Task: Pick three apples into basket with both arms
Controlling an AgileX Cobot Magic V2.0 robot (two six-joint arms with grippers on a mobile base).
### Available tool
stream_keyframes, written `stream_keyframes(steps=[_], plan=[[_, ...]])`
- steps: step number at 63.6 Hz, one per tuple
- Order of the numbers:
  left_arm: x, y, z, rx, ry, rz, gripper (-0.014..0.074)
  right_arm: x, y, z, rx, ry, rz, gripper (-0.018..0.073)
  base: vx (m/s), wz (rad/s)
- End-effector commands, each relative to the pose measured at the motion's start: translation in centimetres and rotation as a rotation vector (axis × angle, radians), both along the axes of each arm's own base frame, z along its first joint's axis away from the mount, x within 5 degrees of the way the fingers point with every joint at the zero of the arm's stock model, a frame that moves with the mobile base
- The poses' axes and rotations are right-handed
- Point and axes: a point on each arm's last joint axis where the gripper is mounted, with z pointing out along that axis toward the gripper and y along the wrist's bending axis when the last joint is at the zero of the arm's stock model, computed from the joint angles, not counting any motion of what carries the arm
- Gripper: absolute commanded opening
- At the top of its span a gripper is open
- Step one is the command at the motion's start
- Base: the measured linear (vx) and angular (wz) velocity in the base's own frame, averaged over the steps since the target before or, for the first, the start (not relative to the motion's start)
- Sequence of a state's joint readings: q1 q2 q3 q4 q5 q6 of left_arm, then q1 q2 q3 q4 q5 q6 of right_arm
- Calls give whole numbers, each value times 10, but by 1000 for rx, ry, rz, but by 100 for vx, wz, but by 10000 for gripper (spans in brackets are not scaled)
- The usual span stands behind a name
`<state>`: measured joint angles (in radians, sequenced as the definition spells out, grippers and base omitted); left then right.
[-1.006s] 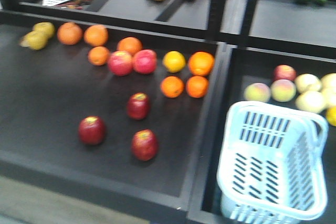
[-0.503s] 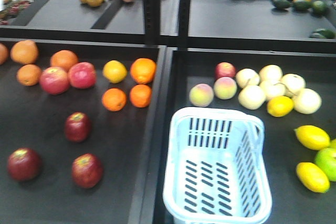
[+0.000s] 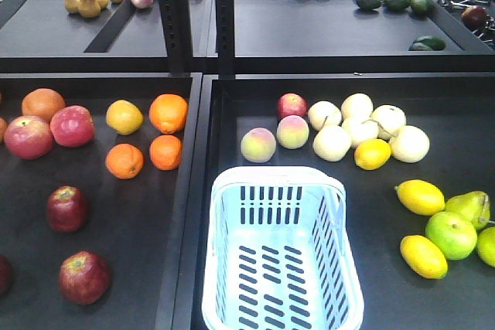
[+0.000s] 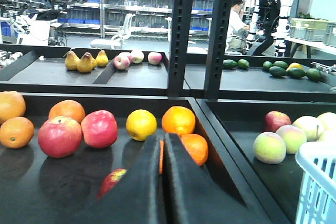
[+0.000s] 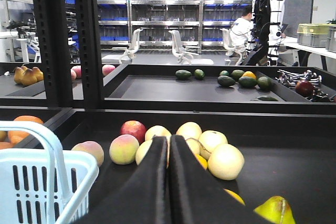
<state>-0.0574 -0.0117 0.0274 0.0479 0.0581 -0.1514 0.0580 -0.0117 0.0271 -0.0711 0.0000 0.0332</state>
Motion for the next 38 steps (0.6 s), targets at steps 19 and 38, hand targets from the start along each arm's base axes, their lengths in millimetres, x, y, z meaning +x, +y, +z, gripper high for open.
stream_keyframes(steps=[19,38], plan=[[-1,0,6,-19,-81,-4,-6,-1,0,3,-14,-75,-4,-8,1,-3],[-1,0,6,-19,-81,-4,-6,-1,0,3,-14,-75,-4,-8,0,0]])
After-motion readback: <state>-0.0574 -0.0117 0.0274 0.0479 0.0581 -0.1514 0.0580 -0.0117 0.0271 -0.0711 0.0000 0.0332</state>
